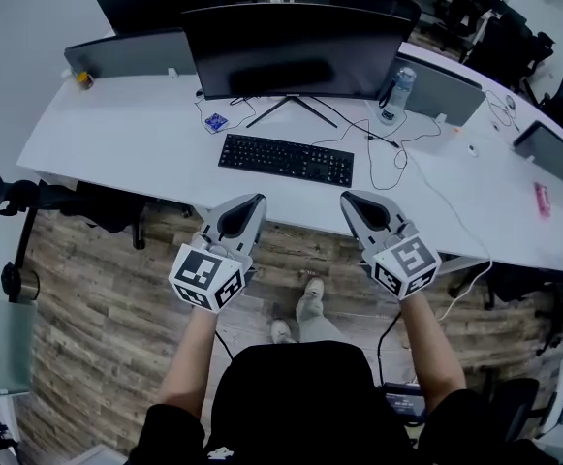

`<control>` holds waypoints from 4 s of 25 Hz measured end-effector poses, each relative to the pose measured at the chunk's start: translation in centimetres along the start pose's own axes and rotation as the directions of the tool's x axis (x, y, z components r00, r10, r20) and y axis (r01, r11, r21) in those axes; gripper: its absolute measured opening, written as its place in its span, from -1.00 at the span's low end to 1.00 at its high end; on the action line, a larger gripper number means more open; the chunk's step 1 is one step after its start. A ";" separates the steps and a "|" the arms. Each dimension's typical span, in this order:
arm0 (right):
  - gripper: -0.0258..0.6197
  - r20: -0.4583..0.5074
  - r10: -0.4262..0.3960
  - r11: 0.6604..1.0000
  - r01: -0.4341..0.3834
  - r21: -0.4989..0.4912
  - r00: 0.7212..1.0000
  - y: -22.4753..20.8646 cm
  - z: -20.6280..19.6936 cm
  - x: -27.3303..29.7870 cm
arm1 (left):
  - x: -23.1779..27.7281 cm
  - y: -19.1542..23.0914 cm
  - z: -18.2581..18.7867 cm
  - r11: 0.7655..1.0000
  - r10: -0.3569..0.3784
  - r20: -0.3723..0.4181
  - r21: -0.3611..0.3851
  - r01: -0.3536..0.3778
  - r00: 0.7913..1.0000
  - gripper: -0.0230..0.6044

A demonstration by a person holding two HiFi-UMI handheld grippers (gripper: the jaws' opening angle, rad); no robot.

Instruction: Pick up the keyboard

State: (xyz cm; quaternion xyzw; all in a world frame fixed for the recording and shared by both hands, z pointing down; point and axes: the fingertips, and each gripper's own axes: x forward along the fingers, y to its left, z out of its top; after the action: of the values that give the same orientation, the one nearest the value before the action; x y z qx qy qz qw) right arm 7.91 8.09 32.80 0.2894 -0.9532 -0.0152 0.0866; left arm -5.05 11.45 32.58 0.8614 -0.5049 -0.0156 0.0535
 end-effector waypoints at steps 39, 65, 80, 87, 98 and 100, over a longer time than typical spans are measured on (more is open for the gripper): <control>-0.90 0.008 0.087 0.987 -0.087 0.134 0.996 -21.4 -4.6 11.4 | 19.5 9.2 -1.0 0.992 0.123 -0.070 0.003 -0.123 0.990 -0.90; -0.90 -0.197 -0.072 0.957 0.123 0.261 0.978 -24.5 -12.0 16.6 | 21.0 20.6 -6.8 0.994 0.065 -0.209 -0.071 -0.081 0.976 -0.90; -0.90 -0.344 -0.154 0.864 0.295 0.409 0.926 -24.9 -19.6 16.9 | 19.0 30.7 -16.7 0.982 0.079 -0.415 -0.122 -0.141 0.907 -0.89; -0.70 -0.418 -0.168 0.806 0.368 0.464 0.893 -25.0 -23.4 16.1 | 17.8 33.9 -21.5 0.963 0.062 -0.510 -0.195 -0.186 0.858 -0.57; -0.27 -0.478 -0.173 0.675 0.457 0.579 0.861 -26.5 -29.0 15.3 | 18.5 37.5 -26.8 0.926 -0.015 -0.588 -0.314 -0.212 0.809 -0.10; -0.24 -0.495 -0.168 0.652 0.472 0.593 0.853 -27.1 -30.2 15.2 | 18.9 38.0 -27.2 0.916 -0.029 -0.590 -0.338 -0.214 0.807 -0.09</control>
State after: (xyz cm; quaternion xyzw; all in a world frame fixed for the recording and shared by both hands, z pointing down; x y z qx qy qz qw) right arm 15.63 -22.20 62.80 0.4642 -0.7804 0.3880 0.1582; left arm -26.64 -21.34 64.26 0.7697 -0.4927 0.1523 0.3763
